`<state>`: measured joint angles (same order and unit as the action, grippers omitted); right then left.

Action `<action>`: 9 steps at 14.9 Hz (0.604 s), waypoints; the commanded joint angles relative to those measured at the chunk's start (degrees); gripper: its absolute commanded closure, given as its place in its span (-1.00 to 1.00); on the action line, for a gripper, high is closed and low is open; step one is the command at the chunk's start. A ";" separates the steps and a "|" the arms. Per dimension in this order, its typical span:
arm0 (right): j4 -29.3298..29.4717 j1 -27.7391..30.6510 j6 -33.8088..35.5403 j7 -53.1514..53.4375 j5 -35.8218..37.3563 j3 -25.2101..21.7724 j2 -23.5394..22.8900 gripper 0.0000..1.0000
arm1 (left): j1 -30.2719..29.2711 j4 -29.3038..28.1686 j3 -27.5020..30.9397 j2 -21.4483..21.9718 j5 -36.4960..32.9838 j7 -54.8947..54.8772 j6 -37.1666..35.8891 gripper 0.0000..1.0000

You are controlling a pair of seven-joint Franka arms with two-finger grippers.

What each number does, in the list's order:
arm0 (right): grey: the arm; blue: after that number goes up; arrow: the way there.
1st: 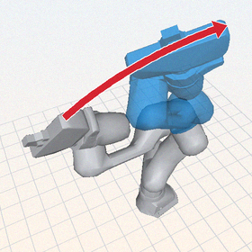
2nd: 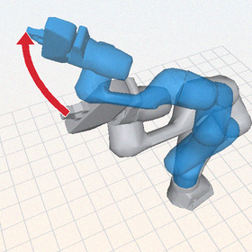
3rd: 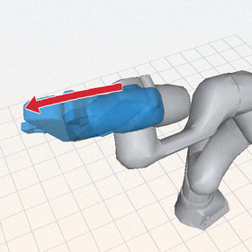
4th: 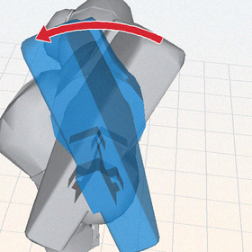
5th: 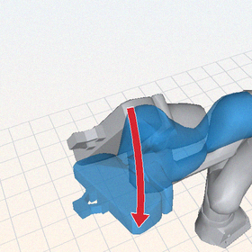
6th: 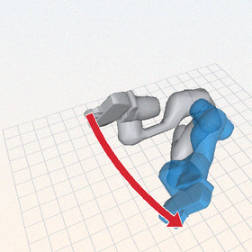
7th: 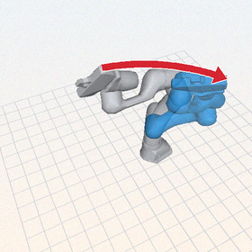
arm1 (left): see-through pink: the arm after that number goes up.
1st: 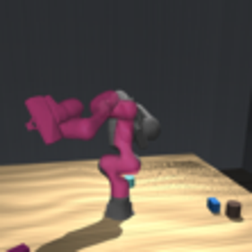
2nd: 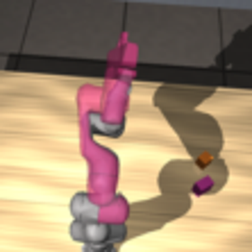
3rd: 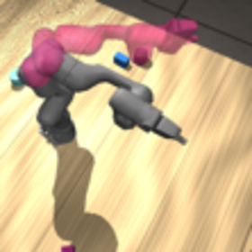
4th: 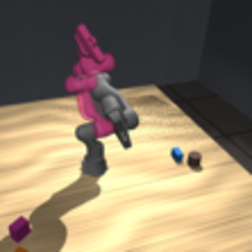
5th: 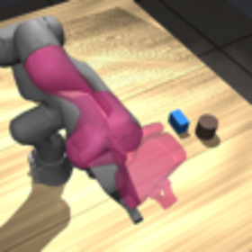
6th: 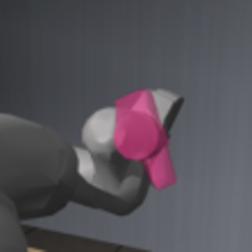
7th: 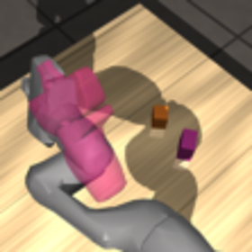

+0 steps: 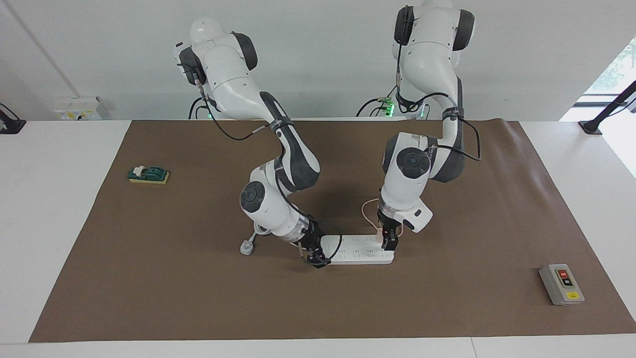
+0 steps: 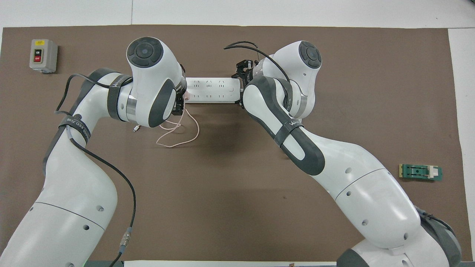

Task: Unplug charger and place it aside

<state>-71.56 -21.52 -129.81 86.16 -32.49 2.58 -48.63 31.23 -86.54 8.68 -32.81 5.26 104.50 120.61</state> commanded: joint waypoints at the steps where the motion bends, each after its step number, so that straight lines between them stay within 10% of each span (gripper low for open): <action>1: 0.99 0.60 -0.71 -1.25 -0.03 0.41 -1.03 1.00 | 1.03 -3.20 0.81 2.49 -0.07 -0.26 1.56 0.36; 2: 0.99 0.60 -0.71 -1.25 -0.03 0.50 -1.03 1.00 | 1.03 -3.29 0.81 2.49 -0.33 -0.96 1.82 0.94; 9: 0.99 0.69 -0.71 -1.25 -0.03 0.50 -1.03 1.00 | 0.15 -2.33 1.07 2.49 -0.42 -1.40 0.77 1.00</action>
<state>-71.56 -21.51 -129.81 86.11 -32.53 2.58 -48.63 31.23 -86.76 8.79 -32.42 5.20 104.07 121.53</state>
